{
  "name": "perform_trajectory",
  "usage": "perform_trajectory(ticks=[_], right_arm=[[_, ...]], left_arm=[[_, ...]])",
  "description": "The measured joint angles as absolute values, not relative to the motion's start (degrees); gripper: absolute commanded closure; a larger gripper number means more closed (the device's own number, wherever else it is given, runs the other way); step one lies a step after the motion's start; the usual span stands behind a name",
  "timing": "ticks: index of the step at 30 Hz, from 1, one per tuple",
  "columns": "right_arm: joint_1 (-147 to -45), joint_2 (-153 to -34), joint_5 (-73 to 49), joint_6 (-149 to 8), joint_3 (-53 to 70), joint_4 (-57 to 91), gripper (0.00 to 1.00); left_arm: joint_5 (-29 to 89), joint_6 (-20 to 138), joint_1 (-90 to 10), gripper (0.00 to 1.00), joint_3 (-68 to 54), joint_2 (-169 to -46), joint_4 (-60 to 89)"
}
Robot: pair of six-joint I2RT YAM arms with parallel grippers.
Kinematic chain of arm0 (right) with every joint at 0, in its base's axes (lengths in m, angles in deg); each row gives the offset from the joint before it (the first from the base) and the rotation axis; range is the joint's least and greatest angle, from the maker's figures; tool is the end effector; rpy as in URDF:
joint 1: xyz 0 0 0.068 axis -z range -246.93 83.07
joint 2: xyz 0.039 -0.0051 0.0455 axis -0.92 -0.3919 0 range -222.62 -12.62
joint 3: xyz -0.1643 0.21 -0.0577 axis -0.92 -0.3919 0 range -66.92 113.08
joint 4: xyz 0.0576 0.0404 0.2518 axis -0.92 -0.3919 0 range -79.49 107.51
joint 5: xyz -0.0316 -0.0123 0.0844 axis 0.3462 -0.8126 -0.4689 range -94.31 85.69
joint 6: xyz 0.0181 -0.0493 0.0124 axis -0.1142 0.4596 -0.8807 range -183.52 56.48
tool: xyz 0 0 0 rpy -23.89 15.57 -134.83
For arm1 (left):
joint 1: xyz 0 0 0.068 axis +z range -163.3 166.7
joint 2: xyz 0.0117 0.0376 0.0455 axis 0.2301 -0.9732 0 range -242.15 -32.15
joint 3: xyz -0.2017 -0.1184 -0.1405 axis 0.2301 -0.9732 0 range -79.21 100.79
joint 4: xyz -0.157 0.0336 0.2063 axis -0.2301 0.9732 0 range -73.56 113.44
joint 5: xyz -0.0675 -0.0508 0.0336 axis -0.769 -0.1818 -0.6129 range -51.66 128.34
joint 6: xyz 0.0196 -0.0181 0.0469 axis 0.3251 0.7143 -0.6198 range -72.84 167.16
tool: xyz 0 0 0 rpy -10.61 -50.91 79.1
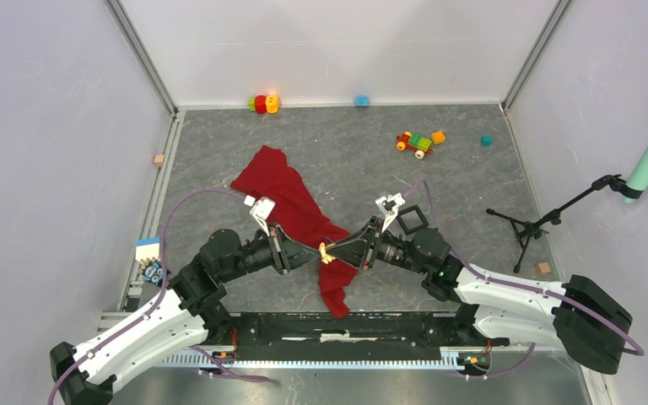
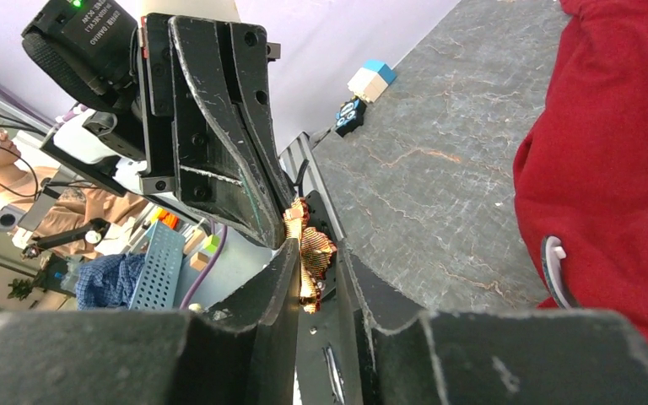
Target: Remove the brooch from the garment
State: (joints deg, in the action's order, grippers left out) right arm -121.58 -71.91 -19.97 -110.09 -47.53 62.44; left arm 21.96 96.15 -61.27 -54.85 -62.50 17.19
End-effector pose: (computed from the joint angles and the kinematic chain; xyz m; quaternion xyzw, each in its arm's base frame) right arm 0.1192 0.1846 0.2389 -0.1474 0.6603 0.6231 0.3925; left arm 0.0926 -0.1178 0.2683 0.0880 0.7406 -0.5629 0.3562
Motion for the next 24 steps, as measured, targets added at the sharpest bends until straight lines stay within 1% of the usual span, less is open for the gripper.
perform_trajectory(ticks=[3,5,10,12,14,16,21,24], right_arm=[[-121.58,-71.89,-19.44,-109.95,-47.53,61.74,0.75],[-121.58,-71.87,-19.24,-109.95,-47.53,61.50,0.73],[-121.65,-70.80,-17.89,-109.67,-47.57,60.93,0.58],[-121.62,-69.97,-16.91,-109.47,-47.96,60.80,0.51],[-121.58,-68.96,-15.46,-109.12,-48.62,60.49,0.40],[-121.51,-68.30,-14.44,-108.86,-49.21,60.10,0.34],[-121.45,-66.56,-12.27,-107.51,-50.13,57.19,0.25],[-121.38,-64.65,-9.47,-105.41,-49.95,51.51,0.16]], left_arm=[[21.98,96.15,-61.27,0.98,-54.87,-62.93,17.22],[22.05,96.15,-61.24,0.98,-54.89,-63.02,17.26],[22.18,96.17,-61.22,0.98,-54.98,-62.91,17.11],[22.83,96.15,-61.24,0.98,-54.96,-62.65,17.50],[24.21,96.09,-61.29,0.98,-54.92,-62.48,19.34],[26.29,95.69,-61.29,0.98,-54.83,-62.54,22.24],[30.50,94.86,-61.29,0.98,-54.81,-64.92,27.88],[31.20,94.19,-61.29,0.98,-54.74,-67.66,29.26]])
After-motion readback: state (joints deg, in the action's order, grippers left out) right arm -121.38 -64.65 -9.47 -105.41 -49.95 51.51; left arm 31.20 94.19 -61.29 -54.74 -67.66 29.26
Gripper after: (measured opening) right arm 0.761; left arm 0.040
